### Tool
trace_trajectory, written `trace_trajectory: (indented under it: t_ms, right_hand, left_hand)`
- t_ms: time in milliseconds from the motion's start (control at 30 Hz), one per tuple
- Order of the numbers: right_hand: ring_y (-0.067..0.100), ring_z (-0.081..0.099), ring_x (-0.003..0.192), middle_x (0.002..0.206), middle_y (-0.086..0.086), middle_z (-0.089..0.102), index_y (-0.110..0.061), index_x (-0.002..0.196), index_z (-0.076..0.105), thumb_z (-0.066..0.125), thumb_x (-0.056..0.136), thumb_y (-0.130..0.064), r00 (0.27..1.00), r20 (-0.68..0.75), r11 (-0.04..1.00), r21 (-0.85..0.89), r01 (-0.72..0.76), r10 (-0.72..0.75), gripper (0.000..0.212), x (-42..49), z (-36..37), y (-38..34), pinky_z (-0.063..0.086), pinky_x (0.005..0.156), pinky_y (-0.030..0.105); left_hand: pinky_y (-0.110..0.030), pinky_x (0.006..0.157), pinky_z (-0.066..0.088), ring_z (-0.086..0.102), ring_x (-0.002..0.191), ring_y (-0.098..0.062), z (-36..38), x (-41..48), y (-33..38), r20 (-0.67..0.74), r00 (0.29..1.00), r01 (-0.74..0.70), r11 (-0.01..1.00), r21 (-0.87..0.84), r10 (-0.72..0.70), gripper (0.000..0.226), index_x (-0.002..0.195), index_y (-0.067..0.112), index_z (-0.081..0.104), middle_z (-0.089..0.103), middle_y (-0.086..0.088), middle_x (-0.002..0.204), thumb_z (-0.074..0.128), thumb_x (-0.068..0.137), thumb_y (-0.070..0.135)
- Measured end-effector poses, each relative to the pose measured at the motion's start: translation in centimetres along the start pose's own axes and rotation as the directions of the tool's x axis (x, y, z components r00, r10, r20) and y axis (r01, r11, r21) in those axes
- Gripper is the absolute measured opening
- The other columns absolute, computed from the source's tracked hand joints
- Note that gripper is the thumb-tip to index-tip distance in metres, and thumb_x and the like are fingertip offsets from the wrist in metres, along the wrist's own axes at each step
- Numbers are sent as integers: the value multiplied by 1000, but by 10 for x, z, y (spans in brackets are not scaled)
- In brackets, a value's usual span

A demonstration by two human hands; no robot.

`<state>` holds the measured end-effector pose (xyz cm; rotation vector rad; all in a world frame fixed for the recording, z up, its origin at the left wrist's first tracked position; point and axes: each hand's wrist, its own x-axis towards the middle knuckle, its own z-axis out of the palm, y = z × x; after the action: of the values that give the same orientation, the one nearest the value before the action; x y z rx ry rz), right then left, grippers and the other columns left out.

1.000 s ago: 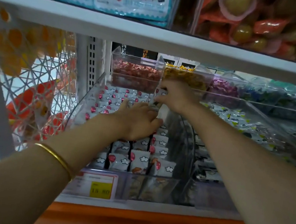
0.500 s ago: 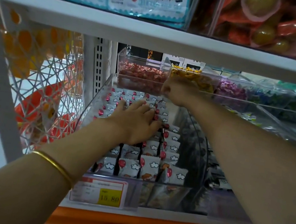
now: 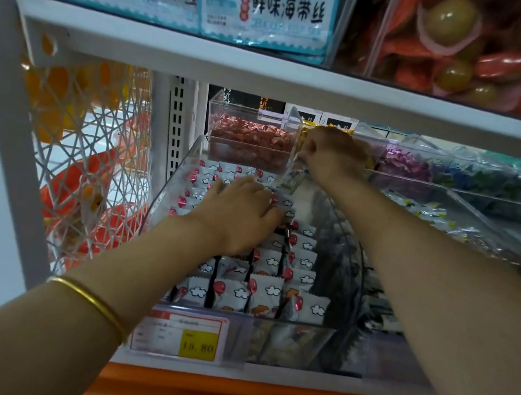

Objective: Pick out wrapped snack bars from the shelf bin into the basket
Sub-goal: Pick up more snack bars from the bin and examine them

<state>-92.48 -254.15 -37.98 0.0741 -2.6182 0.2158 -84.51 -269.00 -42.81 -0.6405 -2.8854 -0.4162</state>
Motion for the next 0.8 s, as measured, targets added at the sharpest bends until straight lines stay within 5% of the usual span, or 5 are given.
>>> trace_trajectory:
  t_ms: [200,267,400,533,800]
  right_hand:
    - [25,62,82,90,6,66,-13,92,65,54,93,-23,906,-347,904,421,-80,242,15,-80,-53,13,42,62,30]
    - [19,63,69,86,7,64,-11,88,60,54,94,-17,900,-284,732,679,-56,332,10,-111,-68,9,53,60,34]
    - [4,59,43,72,7,63,-11,82,57,48,96,-10,927,-22,392,910,-137,374,17,-172,-84,-5,49,41,18]
    - [10,62,47,75,11,63,-11,81,58,47,97,-8,923,105,179,967,-181,370,20,-201,-90,-16,53,47,20]
    - [18,68,61,84,9,67,-11,102,62,54,92,-6,950,173,58,979,-194,260,13,-210,-83,-23,55,55,23]
  left_hand:
    - [-31,95,42,50,117,-24,-12,-42,19,-246,958,32,907,-420,-148,44,139,9,37,40,-11,142,44,98,21]
    - [-25,71,54,60,89,-14,-17,-60,27,-236,945,51,815,-577,-226,49,144,14,31,43,-6,140,45,98,24]
    - [-51,83,54,67,86,-27,-27,-90,39,-50,949,123,511,-851,-312,26,115,7,59,68,-15,99,45,98,21]
    - [-35,75,58,67,76,-19,-33,-112,42,87,948,140,153,-978,-307,26,92,5,63,69,-9,84,47,96,26]
    - [-22,82,54,67,93,-14,-26,-114,29,81,952,102,57,-993,-294,19,102,11,67,70,-4,99,51,92,12]
